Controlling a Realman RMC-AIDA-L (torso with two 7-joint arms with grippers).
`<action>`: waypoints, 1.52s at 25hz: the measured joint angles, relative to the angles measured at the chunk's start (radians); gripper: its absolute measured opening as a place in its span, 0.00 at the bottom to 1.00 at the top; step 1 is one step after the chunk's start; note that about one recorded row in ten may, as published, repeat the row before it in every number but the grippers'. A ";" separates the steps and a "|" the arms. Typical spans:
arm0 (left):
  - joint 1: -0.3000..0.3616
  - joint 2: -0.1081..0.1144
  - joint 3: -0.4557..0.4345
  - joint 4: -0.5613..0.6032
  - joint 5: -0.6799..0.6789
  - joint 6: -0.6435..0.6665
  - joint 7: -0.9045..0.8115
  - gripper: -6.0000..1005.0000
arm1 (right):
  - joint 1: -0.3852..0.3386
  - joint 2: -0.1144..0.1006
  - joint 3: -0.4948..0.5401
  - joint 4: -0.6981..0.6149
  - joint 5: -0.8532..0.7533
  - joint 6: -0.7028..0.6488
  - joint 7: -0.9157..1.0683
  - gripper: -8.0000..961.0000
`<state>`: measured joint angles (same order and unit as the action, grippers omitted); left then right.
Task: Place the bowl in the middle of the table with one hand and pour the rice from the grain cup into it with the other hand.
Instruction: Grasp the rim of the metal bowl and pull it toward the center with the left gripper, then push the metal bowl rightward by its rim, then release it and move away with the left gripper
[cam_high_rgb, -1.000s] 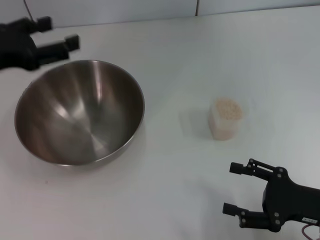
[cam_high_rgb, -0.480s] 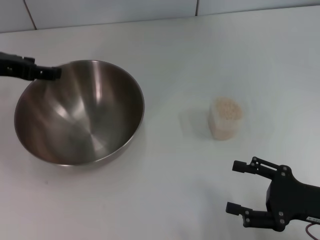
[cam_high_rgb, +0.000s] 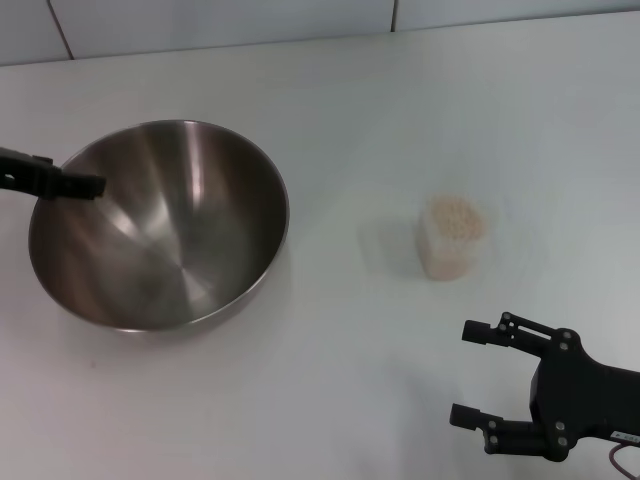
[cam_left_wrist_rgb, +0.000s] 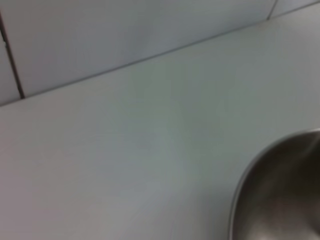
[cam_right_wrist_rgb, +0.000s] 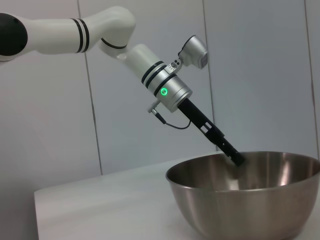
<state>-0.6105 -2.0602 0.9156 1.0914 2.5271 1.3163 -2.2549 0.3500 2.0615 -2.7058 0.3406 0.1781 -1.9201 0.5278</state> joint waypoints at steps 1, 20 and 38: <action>0.001 0.000 0.001 0.000 0.001 0.005 -0.001 0.81 | 0.000 0.000 0.000 0.000 0.000 0.000 0.000 0.87; -0.030 0.006 0.003 -0.032 0.019 0.046 0.000 0.44 | 0.003 0.000 -0.002 0.000 -0.003 0.006 0.000 0.87; -0.150 0.046 -0.032 -0.157 -0.007 0.077 0.019 0.05 | 0.002 0.000 -0.002 0.000 -0.008 0.009 0.000 0.87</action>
<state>-0.7604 -2.0141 0.8839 0.9349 2.5198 1.3932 -2.2357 0.3518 2.0615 -2.7074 0.3405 0.1702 -1.9107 0.5276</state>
